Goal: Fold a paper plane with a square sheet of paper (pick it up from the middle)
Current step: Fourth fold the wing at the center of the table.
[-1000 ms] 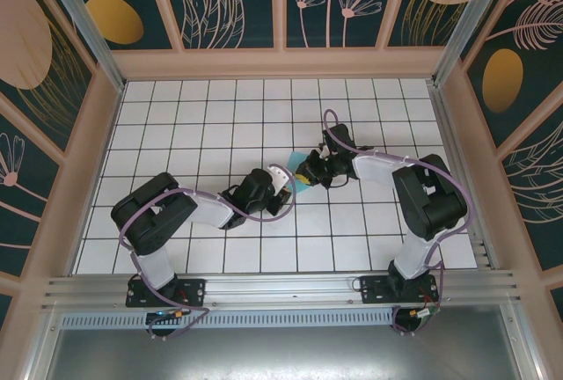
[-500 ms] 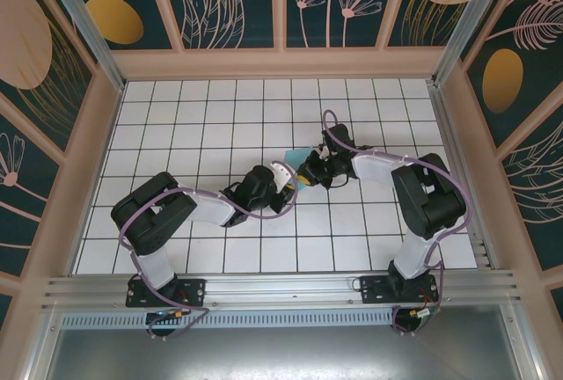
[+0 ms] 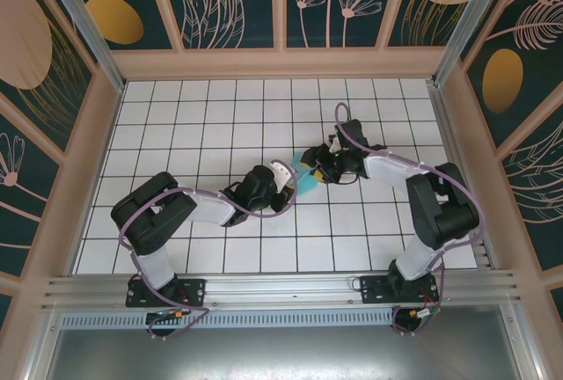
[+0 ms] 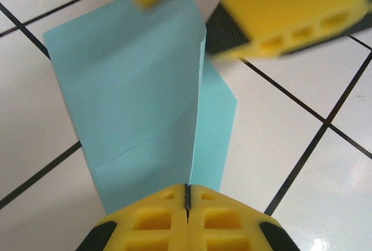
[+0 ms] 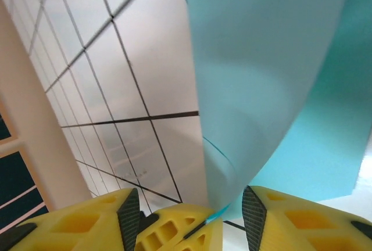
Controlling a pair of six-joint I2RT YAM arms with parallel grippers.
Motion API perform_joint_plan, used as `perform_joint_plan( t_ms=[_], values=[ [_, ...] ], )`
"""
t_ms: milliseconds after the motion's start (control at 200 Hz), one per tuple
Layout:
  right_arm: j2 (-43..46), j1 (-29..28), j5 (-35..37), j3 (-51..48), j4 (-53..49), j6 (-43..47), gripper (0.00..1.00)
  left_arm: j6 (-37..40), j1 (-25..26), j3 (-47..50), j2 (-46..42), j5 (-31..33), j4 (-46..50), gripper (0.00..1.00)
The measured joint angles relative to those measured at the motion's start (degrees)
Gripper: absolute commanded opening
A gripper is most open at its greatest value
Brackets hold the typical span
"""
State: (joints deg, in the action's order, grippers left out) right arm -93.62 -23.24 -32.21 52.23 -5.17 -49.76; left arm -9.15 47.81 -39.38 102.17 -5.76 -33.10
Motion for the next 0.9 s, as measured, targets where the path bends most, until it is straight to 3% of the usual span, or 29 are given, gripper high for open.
perform_joint_plan(
  t_ms=[270, 901],
  values=[
    [8.8, 1.1, 1.3, -9.0, 7.6, 7.7, 0.53, -11.3, 0.0, -2.2, 0.0, -4.8, 2.3, 0.02],
    [7.1, 1.9, -0.5, -18.3, 18.8, 10.5, 0.46, -33.6, 0.0, 2.3, 1.4, -8.9, -7.3, 0.0]
  ],
)
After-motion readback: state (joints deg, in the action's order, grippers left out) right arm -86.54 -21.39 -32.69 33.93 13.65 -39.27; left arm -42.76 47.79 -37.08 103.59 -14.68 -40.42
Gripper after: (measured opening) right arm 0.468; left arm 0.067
